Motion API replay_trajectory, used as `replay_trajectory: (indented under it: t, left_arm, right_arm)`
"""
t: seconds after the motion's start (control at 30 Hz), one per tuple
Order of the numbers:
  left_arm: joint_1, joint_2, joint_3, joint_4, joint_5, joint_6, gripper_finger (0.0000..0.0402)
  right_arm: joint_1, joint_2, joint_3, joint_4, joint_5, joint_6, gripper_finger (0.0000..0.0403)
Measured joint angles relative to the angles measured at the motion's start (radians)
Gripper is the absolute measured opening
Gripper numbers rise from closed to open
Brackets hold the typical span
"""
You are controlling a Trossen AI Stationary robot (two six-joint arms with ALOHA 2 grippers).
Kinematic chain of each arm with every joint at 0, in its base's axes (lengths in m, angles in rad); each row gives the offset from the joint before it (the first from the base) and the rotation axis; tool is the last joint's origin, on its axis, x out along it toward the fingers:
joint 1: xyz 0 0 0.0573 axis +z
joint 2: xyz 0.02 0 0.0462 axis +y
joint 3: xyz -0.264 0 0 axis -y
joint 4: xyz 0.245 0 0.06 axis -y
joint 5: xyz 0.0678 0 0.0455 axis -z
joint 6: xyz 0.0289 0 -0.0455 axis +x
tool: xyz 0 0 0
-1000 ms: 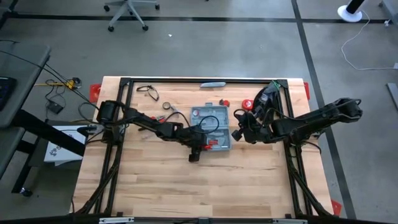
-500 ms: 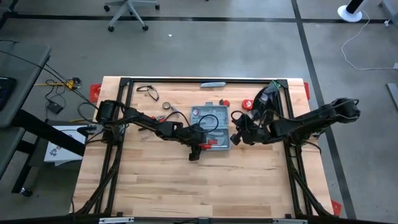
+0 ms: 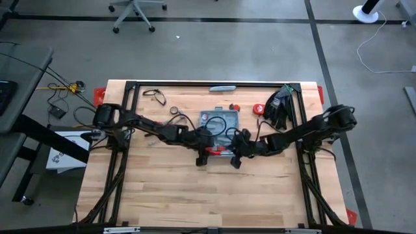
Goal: Prefit tool cases
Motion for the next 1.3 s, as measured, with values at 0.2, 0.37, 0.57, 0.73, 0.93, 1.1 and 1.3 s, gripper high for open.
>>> replay_trajectory:
  t: [0.2, 0.37, 0.57, 0.73, 0.93, 1.1, 1.3]
  left_arm:
    - [-0.002, -0.007, 0.001, -0.054, -0.023, 0.0, 0.016]
    - [-0.009, 0.017, 0.001, -0.042, -0.017, -0.007, 0.0104]
    - [-0.014, 0.071, 0.004, -0.031, 0.015, -0.016, 0.0021]
    - [-0.016, 0.09, 0.005, -0.027, 0.015, -0.035, 0.0009]
    - [-0.016, 0.085, 0.004, -0.022, -0.005, -0.035, 0.0015]
    - [-0.018, 0.086, 0.004, -0.014, -0.011, -0.035, 0.001]
    - [-0.023, 0.088, 0.002, 0.006, -0.023, -0.037, 0.001]
  right_arm:
    - [0.008, 0.021, 0.0, -0.03, -0.093, 0.044, 0.0]
    - [0.019, 0.024, 0.0, -0.071, -0.122, 0.07, 0.0]
    - [0.011, 0.086, 0.004, -0.062, -0.119, 0.098, 0.0]
    - [0.008, 0.126, 0.005, -0.045, -0.112, 0.129, 0.0]
    - [0.017, 0.113, 0.002, -0.04, -0.088, 0.115, 0.0]
    - [0.016, 0.111, 0.004, -0.094, -0.087, 0.148, 0.0]
    - [0.017, 0.123, 0.004, -0.101, -0.075, 0.157, 0.0]
